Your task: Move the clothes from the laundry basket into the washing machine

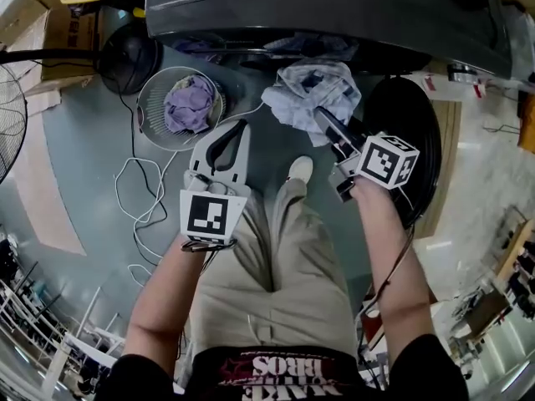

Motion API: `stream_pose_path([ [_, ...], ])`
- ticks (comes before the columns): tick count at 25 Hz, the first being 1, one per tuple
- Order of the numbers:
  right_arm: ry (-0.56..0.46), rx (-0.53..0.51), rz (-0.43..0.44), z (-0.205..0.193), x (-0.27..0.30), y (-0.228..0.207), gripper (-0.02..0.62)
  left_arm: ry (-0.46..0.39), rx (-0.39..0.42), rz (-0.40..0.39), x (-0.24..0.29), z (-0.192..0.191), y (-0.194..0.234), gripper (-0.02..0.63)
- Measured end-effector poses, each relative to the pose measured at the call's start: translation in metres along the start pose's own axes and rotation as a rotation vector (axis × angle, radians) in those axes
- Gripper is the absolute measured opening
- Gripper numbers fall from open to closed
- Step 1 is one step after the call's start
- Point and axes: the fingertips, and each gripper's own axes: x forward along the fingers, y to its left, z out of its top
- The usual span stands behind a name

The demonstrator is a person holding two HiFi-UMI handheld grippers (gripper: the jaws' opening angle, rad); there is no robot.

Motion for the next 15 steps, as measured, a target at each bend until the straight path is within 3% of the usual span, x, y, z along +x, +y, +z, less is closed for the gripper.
stream_pose_path([
  [8,-0.150,-0.062,-0.082,0.048,0.014,-0.059,0.118,0.033,-0.007,0.021,0.006,-0.006,-0.002,0.005],
  [15,-0.309,-0.103,-0.068,0.091,0.047,-0.081,0.119,0.064,-0.020,0.047,0.005,-0.018,0.009,0.005],
])
